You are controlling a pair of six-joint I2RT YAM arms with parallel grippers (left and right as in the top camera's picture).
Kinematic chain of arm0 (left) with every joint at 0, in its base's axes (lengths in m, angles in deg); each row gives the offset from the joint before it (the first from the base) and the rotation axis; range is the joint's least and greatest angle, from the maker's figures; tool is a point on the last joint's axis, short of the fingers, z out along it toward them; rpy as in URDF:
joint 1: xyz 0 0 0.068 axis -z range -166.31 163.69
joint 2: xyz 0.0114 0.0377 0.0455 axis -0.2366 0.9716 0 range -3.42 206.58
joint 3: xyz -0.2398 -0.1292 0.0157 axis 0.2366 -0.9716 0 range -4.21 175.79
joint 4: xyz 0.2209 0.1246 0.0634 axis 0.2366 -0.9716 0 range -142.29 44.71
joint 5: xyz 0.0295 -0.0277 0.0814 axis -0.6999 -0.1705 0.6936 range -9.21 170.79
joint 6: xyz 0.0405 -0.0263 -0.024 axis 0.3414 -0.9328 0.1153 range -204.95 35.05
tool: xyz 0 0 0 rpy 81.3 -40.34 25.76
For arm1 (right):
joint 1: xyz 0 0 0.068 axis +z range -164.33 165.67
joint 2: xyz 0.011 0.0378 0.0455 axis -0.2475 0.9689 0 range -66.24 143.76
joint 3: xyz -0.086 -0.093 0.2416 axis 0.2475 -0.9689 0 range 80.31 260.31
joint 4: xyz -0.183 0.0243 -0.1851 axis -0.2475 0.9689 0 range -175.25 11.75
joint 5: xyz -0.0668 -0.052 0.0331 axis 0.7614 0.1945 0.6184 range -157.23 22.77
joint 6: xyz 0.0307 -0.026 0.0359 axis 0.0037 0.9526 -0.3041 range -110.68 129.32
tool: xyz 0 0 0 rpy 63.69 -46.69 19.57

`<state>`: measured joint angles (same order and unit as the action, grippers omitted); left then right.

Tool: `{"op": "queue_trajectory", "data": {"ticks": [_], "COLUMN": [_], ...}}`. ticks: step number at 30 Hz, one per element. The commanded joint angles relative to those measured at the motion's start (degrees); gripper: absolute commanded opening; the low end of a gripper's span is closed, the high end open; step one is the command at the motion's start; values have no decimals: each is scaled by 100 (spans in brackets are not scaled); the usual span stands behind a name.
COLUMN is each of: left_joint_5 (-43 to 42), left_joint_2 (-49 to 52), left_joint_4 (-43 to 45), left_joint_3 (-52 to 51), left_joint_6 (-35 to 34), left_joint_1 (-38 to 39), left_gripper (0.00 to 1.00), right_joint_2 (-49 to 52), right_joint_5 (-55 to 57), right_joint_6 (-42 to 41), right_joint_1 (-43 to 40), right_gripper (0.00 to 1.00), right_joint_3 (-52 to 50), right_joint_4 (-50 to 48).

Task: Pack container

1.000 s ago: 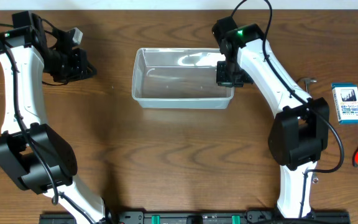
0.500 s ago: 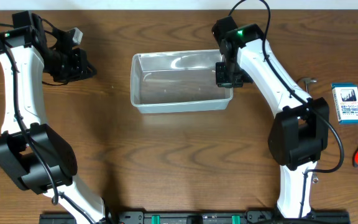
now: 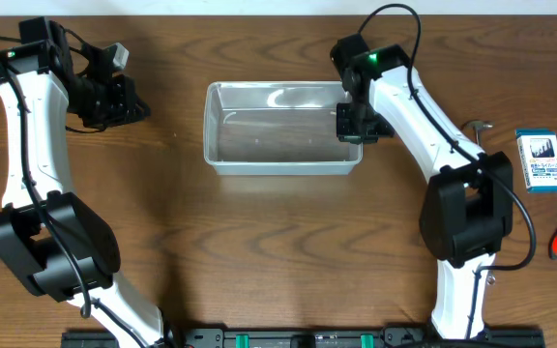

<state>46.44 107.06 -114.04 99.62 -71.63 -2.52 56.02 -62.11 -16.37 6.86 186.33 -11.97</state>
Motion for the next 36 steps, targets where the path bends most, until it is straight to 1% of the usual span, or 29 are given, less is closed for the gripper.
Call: {"op": "queue_trajectory", "data": {"ticks": [1,12,17,23,29,36], "left_joint_5": [-61,-61,-61,-61,-61,-61], "left_joint_2": [42,42,42,42,42,42], "left_joint_4": [-22,-20,-20,-20,-22,-22], "left_joint_3": [-46,-46,-44,-46,-46,-46], "left_joint_6": [-48,-50,-50,-50,-50,-50], "left_joint_1": [7,7,7,7,7,7], "left_gripper": [6,6,6,6,6,5], "right_joint_2": [11,-22,-201,-452,-466,-466], "right_joint_5": [70,87,87,83,20,-186], "right_joint_6": [-146,-127,-22,398,761,997], "right_joint_1": [28,-175,-317,-310,-254,-225], "right_gripper": [1,1,1,1,1,1], "right_joint_3": [-181,-177,-177,-175,-175,-177], "right_joint_4": [-52,-94,-131,-195,-201,-203]}}
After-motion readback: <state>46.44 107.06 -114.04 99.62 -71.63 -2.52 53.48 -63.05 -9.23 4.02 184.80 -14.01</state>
